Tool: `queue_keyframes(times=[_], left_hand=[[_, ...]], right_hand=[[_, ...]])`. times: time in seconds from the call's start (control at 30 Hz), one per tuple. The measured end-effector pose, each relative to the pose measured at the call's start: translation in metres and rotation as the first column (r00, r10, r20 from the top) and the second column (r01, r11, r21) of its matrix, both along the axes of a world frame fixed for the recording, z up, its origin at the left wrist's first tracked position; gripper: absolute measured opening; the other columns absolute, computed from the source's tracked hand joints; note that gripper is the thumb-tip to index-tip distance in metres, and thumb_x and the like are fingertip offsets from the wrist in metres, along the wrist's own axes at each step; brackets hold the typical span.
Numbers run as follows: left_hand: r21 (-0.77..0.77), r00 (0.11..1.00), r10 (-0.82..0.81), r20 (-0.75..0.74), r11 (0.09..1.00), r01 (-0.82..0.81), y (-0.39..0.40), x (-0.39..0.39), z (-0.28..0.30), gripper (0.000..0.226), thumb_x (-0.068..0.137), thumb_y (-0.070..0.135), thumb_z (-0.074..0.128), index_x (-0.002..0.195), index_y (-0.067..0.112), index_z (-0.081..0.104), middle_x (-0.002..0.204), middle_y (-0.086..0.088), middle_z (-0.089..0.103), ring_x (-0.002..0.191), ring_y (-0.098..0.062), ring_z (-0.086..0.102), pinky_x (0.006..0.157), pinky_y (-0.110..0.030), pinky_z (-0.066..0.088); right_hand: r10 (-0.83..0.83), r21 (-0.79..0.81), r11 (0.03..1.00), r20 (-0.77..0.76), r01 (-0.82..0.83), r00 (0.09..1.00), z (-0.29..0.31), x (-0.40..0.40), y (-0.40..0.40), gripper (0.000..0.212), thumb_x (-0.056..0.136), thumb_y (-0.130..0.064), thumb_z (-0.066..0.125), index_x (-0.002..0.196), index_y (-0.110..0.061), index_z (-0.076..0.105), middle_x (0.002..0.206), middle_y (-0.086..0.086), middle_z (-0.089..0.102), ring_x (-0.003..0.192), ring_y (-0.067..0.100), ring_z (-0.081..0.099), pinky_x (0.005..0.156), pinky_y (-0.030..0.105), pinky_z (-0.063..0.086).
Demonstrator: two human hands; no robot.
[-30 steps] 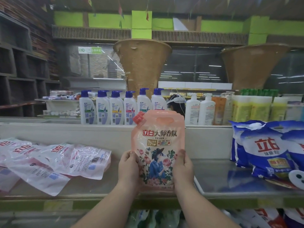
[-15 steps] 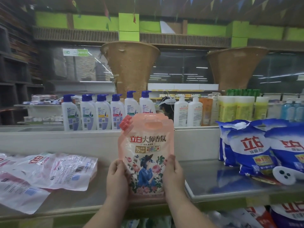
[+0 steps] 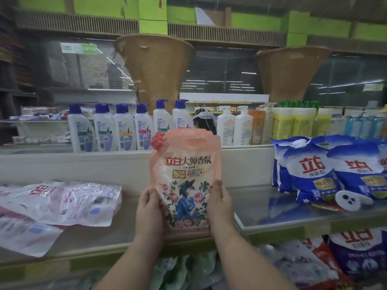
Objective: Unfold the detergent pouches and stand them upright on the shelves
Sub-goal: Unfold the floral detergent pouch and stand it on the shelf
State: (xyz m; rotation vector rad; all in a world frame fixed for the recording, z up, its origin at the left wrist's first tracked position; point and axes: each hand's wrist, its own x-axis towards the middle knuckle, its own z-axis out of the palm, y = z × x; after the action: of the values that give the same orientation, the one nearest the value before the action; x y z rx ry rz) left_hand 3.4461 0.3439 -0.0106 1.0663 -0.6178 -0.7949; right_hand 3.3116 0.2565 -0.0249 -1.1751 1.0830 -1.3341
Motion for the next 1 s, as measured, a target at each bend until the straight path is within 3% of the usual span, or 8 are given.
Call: queue_keyframes(times=[0.27, 0.53, 0.67, 0.83, 1.0], left_hand=[[0.018, 1.0, 0.015, 0.013, 1.0, -0.016, -0.0013, 0.0004, -0.001, 0.027, 0.11, 0.044, 0.042, 0.111, 0.028, 0.064, 0.101, -0.006, 0.078, 0.09, -0.024, 0.079, 0.079, -0.053, 0.065], [0.007, 1.0, 0.014, -0.026, 1.0, -0.014, -0.0015, 0.0007, -0.0014, 0.027, 0.111, 0.041, 0.043, 0.111, 0.022, 0.062, 0.1, -0.008, 0.078, 0.09, -0.026, 0.079, 0.079, -0.055, 0.065], [0.003, 1.0, 0.018, -0.001, 1.0, -0.018, -0.0035, -0.0003, -0.0036, 0.026, 0.111, 0.042, 0.043, 0.108, 0.024, 0.063, 0.097, -0.005, 0.077, 0.086, -0.021, 0.079, 0.074, -0.048, 0.066], [0.012, 0.999, 0.044, 0.008, 0.999, -0.044, -0.0025, -0.0004, -0.0041, 0.025, 0.11, 0.044, 0.044, 0.106, 0.03, 0.064, 0.099, -0.005, 0.077, 0.087, -0.022, 0.079, 0.079, -0.053, 0.065], [0.017, 0.999, 0.044, 0.0, 0.999, -0.044, -0.0011, -0.0014, -0.003, 0.026, 0.11, 0.045, 0.043, 0.104, 0.032, 0.064, 0.1, -0.005, 0.077, 0.087, -0.022, 0.079, 0.078, -0.053, 0.065]], right_hand=[[-0.036, -0.015, 0.999, -0.049, 0.036, 0.998, -0.0007, 0.0033, 0.0056, 0.065, 0.088, -0.088, 0.031, 0.106, -0.039, 0.07, 0.096, -0.011, 0.08, 0.096, 0.018, 0.076, 0.087, 0.049, 0.064], [-0.049, -0.012, 0.999, -0.052, 0.048, 0.997, 0.0001, 0.0038, 0.0033, 0.057, 0.097, -0.077, 0.033, 0.105, -0.034, 0.068, 0.095, -0.007, 0.08, 0.093, 0.018, 0.077, 0.083, 0.045, 0.066], [-0.053, -0.017, 0.999, -0.059, 0.052, 0.997, 0.0009, 0.0015, 0.0041, 0.055, 0.098, -0.076, 0.033, 0.104, -0.034, 0.067, 0.094, -0.007, 0.08, 0.091, 0.017, 0.077, 0.079, 0.042, 0.066], [-0.048, -0.024, 0.999, -0.065, 0.047, 0.997, -0.0008, 0.0025, 0.0056, 0.056, 0.097, -0.078, 0.032, 0.105, -0.037, 0.068, 0.097, -0.01, 0.079, 0.095, 0.016, 0.075, 0.084, 0.044, 0.064], [-0.038, -0.021, 0.999, -0.08, 0.036, 0.996, 0.0011, 0.0002, 0.0083, 0.049, 0.1, -0.075, 0.03, 0.101, -0.039, 0.064, 0.099, -0.011, 0.076, 0.096, 0.014, 0.071, 0.074, 0.033, 0.058]])
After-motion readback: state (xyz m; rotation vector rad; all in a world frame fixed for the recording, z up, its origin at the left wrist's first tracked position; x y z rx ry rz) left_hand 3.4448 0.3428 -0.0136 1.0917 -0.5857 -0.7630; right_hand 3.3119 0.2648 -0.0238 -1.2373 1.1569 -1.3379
